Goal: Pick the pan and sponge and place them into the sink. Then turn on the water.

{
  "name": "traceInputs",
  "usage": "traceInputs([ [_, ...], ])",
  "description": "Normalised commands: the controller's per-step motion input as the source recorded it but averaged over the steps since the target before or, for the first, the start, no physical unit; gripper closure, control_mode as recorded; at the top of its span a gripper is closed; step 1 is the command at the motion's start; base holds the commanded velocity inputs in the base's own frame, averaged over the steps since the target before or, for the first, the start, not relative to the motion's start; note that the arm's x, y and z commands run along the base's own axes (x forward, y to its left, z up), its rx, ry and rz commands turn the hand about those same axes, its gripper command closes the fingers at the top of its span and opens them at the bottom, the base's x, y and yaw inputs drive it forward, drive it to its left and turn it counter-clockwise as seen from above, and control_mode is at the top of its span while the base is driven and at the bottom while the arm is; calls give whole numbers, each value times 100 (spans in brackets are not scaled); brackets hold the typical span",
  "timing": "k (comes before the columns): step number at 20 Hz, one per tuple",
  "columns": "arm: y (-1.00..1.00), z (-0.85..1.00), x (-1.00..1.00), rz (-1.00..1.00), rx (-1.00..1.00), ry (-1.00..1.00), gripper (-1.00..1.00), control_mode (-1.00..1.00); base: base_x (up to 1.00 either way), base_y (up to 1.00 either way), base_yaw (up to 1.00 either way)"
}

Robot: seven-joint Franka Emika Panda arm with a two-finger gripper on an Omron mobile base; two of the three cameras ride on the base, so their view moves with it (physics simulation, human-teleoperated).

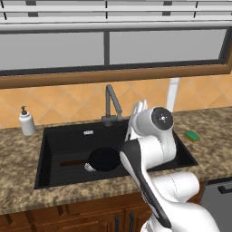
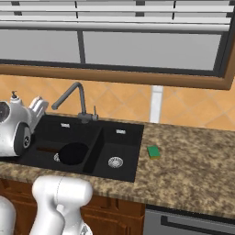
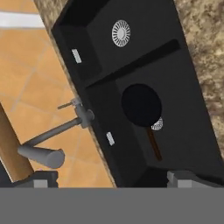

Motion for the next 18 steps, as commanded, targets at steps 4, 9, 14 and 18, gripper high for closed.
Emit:
traceInputs([
  [4,-49,15,-62,-10,2,27,-100,-100,0,0,0],
  [9,-56,0,-37,-11,0,20,-100,-100,0,0,0],
  [14,-70,-1,-19,-9,0,10,-100,-100,0,0,0],
  [18,-66,0,-12,-7,0,9,-100,-100,0,0,0],
])
